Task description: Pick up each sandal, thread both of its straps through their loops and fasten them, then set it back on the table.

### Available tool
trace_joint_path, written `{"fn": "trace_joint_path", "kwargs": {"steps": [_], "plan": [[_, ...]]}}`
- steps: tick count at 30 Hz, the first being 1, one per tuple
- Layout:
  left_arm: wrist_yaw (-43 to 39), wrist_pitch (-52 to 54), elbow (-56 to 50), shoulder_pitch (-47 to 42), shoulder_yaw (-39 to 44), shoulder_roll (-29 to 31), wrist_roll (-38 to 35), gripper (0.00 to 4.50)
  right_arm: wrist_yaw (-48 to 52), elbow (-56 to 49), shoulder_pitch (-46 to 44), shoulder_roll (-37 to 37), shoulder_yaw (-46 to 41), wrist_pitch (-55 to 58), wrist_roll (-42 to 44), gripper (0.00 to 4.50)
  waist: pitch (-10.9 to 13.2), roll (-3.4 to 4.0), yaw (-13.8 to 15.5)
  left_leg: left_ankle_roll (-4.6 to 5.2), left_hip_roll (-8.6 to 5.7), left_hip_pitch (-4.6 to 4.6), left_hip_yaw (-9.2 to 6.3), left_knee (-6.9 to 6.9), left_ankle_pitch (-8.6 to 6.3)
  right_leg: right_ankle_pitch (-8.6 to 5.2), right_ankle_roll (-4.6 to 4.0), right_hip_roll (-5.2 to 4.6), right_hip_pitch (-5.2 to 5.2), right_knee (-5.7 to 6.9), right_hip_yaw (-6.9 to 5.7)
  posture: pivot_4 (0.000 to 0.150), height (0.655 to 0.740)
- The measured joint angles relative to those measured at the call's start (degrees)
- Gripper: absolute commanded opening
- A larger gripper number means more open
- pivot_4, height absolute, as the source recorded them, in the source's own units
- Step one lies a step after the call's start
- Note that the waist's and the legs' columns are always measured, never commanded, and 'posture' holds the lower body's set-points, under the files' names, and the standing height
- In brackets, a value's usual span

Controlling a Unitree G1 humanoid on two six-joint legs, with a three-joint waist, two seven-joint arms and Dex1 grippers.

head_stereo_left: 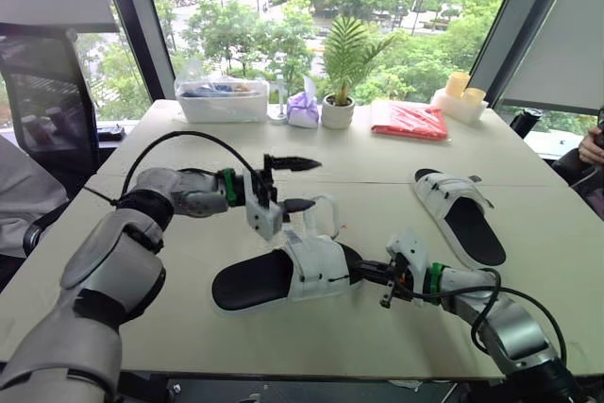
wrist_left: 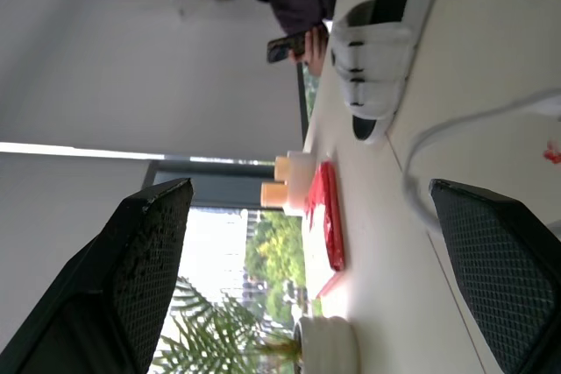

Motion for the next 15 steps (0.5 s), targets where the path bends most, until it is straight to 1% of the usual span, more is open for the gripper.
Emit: {"fn": "trace_joint_path", "kwargs": {"steps": [1,2,3,4,6,8,9,11,14,15], "plan": [[-9.5,7.0,-4.9,3.0,2.1,-0.2,-9.7,4.44,0.0,0.2,0.0,0.0,0.1,-0.3,-0.1,0.0,0.0,0.02,-0.1,-0.02,0.0,0.01,-0.02,0.03,0.01,-0.01,-0.01,-0.02,0.0,0.05,0.01,0.15,0.74],[-18.7,16.2,-10.5,6.2,4.1,-0.6,-19.3,4.44,0.1,0.3,-0.1,0.1,0.2,-0.4,-0.2,0.0,0.0,0.02,-0.2,-0.03,0.0,-0.02,-0.06,0.07,0.02,-0.01,-0.01,-0.01,0.0,0.07,0.02,0.15,0.74],[-26.9,27.0,-17.0,8.9,5.7,-0.5,-28.1,4.44,0.1,0.4,-0.2,0.2,0.3,-0.5,-0.3,0.0,0.0,0.04,-0.4,-0.12,0.03,-0.08,-0.11,0.19,0.07,-0.01,-0.01,0.03,0.0,0.12,0.01,0.15,0.74],[-33.8,41.9,-25.2,11.2,7.5,-0.1,-37.5,4.44,0.1,0.8,-0.4,0.4,0.4,-0.7,-0.4,0.0,0.1,0.05,-0.7,-0.13,0.04,-0.14,-0.18,0.34,0.08,-0.02,0.02,0.07,0.04,0.17,0.0,0.15,0.74],[-40.2,67.5,-38.9,12.9,10.7,2.3,-51.6,4.44,0.0,1.4,-0.8,1.0,0.8,-1.0,-0.4,0.0,0.1,0.05,-1.3,-0.08,0.03,-0.15,-0.23,0.44,0.05,-0.05,0.06,0.08,0.11,0.18,0.01,0.15,0.74],[-41.4,86.0,-50.0,13.3,13.8,4.4,-61.5,4.44,0.1,1.9,-0.9,1.1,0.9,-1.2,-0.4,0.0,0.0,0.06,-1.4,-0.06,-0.01,0.03,-0.26,0.47,0.03,-0.08,0.12,0.07,0.33,0.15,0.02,0.15,0.74],[-40.5,95.8,-56.0,14.0,16.0,5.2,-67.6,4.44,0.1,2.1,-1.1,1.2,0.9,-1.2,-0.4,0.0,0.0,0.07,-1.5,-0.01,-0.01,0.08,-0.27,0.47,0.0,-0.1,0.15,0.07,0.39,0.15,0.03,0.15,0.74],[-36.7,111.8,-65.1,16.5,19.6,5.3,-78.6,4.44,0.1,2.6,-1.2,1.5,1.0,-1.5,-0.5,0.0,0.0,0.09,-1.5,-0.01,-0.01,0.15,-0.32,0.47,0.0,-0.11,0.16,0.08,0.47,0.16,0.04,0.15,0.74],[-29.6,127.4,-71.7,20.0,22.6,4.0,-89.3,4.44,0.1,3.1,-1.5,1.7,1.0,-1.7,-0.6,0.0,0.0,0.08,-1.5,-0.02,-0.01,0.17,-0.38,0.49,0.01,-0.11,0.16,0.11,0.47,0.23,0.03,0.15,0.74],[-27.8,130.1,-72.6,20.5,23.1,3.6,-90.9,4.44,0.1,3.2,-1.6,1.7,1.0,-1.7,-0.7,0.0,0.0,0.08,-1.4,-0.04,-0.01,0.17,-0.38,0.49,0.02,-0.11,0.16,0.12,0.47,0.23,0.03,0.15,0.74]]}}
